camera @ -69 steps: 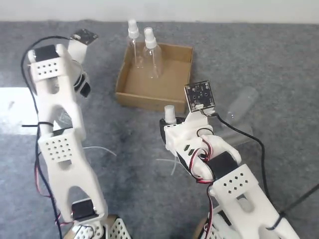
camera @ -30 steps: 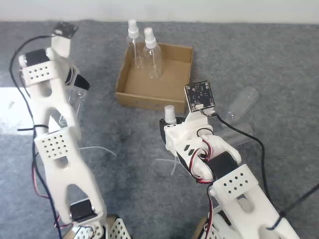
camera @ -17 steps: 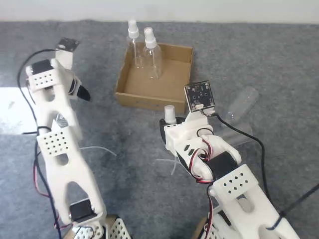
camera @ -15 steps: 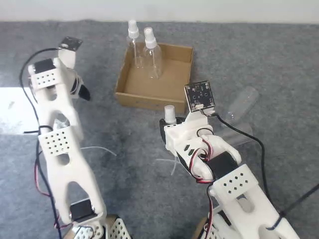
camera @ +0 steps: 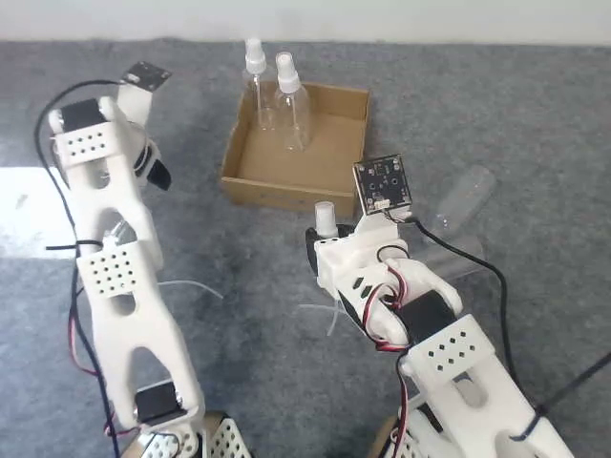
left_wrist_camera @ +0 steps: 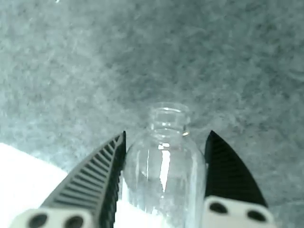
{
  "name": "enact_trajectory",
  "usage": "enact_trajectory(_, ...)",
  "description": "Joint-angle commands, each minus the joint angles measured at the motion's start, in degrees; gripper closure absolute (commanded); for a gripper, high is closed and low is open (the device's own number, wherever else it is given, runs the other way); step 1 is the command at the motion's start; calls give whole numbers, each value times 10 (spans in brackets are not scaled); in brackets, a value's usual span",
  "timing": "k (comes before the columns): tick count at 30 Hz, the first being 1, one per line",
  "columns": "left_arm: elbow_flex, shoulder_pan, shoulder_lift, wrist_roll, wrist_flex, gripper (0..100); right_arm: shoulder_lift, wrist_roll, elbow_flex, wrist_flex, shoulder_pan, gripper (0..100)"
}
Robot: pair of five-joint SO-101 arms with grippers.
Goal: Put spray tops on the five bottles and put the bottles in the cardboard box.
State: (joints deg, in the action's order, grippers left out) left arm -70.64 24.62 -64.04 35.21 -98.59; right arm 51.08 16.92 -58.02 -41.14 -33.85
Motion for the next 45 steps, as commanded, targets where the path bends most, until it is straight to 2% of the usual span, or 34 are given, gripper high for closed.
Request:
enact_trajectory(1, 32, 3, 71, 24, -22, 797, 28, -6, 3, 10, 7, 992)
enact_trajectory(5, 134, -1, 142, 78, -22, 797, 28, -6, 3, 10, 7, 992)
enact_trajectory(10, 250, -9, 215, 205, -18, 797, 28, -6, 3, 10, 7, 992)
enact_trajectory(14, 276, -9, 226, 295, -18, 794, 28, -6, 3, 10, 7, 992)
enact_trajectory(17, 277, -8, 226, 330, -2, 793, 28, -6, 3, 10, 7, 992)
enact_trajectory(22, 283, -14, 202, 334, 44, 789, 27, -6, 3, 10, 7, 992)
enact_trajectory(30, 248, -16, 146, 334, 43, 679, 26, -6, 3, 10, 7, 992)
enact_trajectory(41, 225, -18, 141, 334, 47, 681, 28, -32, 3, 10, 7, 992)
enact_trajectory(45, 225, -24, 140, 334, 47, 733, 28, -32, 3, 10, 7, 992)
